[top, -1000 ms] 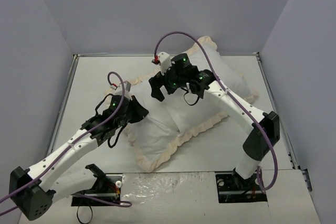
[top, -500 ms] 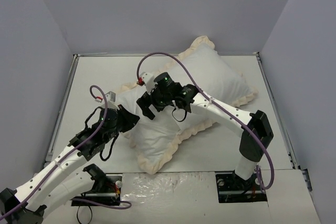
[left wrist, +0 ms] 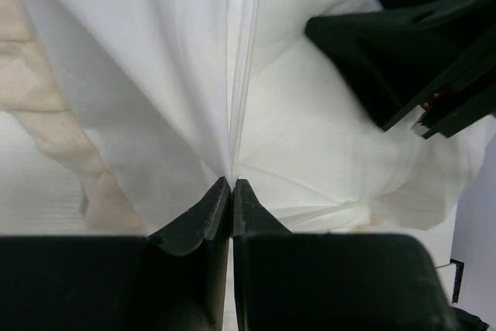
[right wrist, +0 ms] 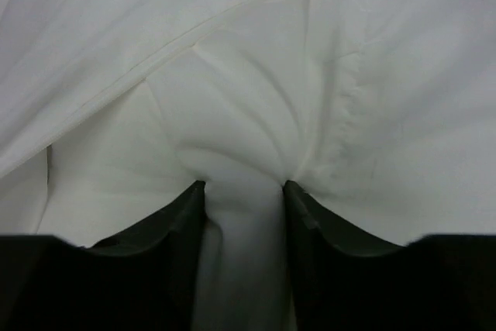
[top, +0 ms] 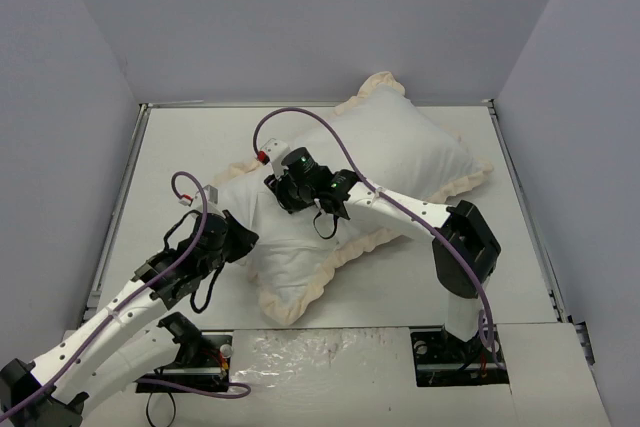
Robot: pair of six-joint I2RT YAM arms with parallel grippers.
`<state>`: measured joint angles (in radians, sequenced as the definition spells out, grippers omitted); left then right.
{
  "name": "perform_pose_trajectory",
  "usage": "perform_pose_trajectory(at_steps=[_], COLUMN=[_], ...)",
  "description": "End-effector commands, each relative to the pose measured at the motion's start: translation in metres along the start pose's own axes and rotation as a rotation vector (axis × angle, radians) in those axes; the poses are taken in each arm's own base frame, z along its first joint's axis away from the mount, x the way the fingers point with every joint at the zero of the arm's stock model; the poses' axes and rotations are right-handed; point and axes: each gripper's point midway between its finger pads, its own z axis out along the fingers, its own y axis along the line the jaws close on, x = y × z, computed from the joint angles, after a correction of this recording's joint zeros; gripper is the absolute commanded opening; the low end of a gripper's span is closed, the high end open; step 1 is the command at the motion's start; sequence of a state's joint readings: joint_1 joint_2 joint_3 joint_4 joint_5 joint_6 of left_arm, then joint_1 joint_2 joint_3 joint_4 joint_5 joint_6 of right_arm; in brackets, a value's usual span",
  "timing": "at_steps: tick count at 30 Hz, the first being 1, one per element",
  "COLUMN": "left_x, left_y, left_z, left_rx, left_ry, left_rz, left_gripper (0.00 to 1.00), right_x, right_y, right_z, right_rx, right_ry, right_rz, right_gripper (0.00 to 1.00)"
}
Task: Remove the pillowcase from the pillow
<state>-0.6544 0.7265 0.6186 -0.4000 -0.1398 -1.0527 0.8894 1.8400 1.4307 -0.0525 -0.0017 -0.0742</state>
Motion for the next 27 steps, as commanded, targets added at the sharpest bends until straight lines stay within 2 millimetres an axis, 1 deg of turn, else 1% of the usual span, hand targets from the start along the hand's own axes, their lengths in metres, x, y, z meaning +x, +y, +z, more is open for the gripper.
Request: perform_pose_trajectory(at_steps=[1,2,3,4,5,6,7,9,10,11,12,13,14,17,19,20,21,22,23,24,25,26,27], left_x=[0.011,0.014,0.016,0.018,0.021,0.022,0.022,0.026,0.026,0.029,0.032,0.034,0.038,0.045,0.049,0.049,0.049,0.051,0.054,0.054,0.056,0.054,0.055], left_y=[0.013,0.017,0.018,0.018,0.020,0.022,0.022,0.025,0.025,0.028,0.032,0.031,0.034,0.037,0.039,0.037,0.034,0.035,0.032,0.026,0.021,0.013,0.010], left_z=[0.002,0.005,0.006,0.008,0.011,0.013,0.015,0.019,0.022,0.025,0.028,0.031,0.034,0.041,0.047,0.049,0.052,0.057,0.059,0.067,0.070,0.076,0.080], left_rx=[-0.056,-0.074,-0.084,-0.087,-0.101,-0.109,-0.112,-0.124,-0.121,-0.133,-0.142,-0.137,-0.147,-0.154,-0.153,-0.147,-0.134,-0.141,-0.130,-0.114,-0.096,-0.065,-0.056], left_ry=[0.039,0.054,0.062,0.070,0.083,0.091,0.092,0.100,0.097,0.107,0.115,0.120,0.134,0.154,0.163,0.163,0.161,0.172,0.183,0.184,0.197,0.191,0.197], left_rz=[-0.002,0.005,0.009,0.018,0.027,0.034,0.044,0.052,0.055,0.059,0.066,0.067,0.071,0.079,0.082,0.086,0.090,0.095,0.099,0.105,0.104,0.107,0.109], left_gripper=[0.02,0.02,0.02,0.02,0.02,0.02,0.02,0.02,0.02,0.02,0.02,0.02,0.02,0.02,0.02,0.02,0.02,0.02,0.02,0.02,0.02,0.02,0.02], right_x=[0.066,0.065,0.063,0.060,0.055,0.047,0.044,0.030,0.029,0.023,0.023,0.024,0.030,0.033,0.039,0.035,0.035,0.032,0.033,0.019,0.018,0.001,-0.006], right_y=[-0.047,-0.051,-0.065,-0.070,-0.079,-0.087,-0.101,-0.122,-0.144,-0.150,-0.159,-0.166,-0.177,-0.191,-0.187,-0.183,-0.167,-0.156,-0.139,-0.116,-0.106,-0.096,-0.095], right_z=[0.009,0.009,0.007,0.006,0.004,-0.001,-0.005,-0.016,-0.023,-0.027,-0.032,-0.035,-0.038,-0.049,-0.051,-0.055,-0.055,-0.058,-0.065,-0.073,-0.082,-0.092,-0.097], right_rx=[0.150,0.148,0.162,0.154,0.159,0.153,0.116,0.085,0.091,0.066,0.068,0.073,0.086,0.100,0.079,0.060,-0.024,-0.094,-0.182,-0.333,-0.392,-0.457,-0.470], right_ry=[0.191,0.187,0.180,0.173,0.160,0.138,0.118,0.076,0.061,0.040,0.038,0.036,0.041,0.029,0.035,0.020,0.007,-0.008,-0.005,-0.064,-0.064,-0.114,-0.132], right_rz=[0.041,0.053,0.076,0.088,0.094,0.099,0.126,0.119,0.143,0.147,0.139,0.140,0.154,0.176,0.184,0.178,0.177,0.146,0.130,0.063,0.050,0.011,-0.021], right_gripper=[0.31,0.17,0.10,0.04,0.00,0.00,0.00,0.00,0.00,0.00,0.00,0.00,0.00,0.00,0.00,0.00,0.00,0.00,0.00,0.07,0.13,0.17,0.28])
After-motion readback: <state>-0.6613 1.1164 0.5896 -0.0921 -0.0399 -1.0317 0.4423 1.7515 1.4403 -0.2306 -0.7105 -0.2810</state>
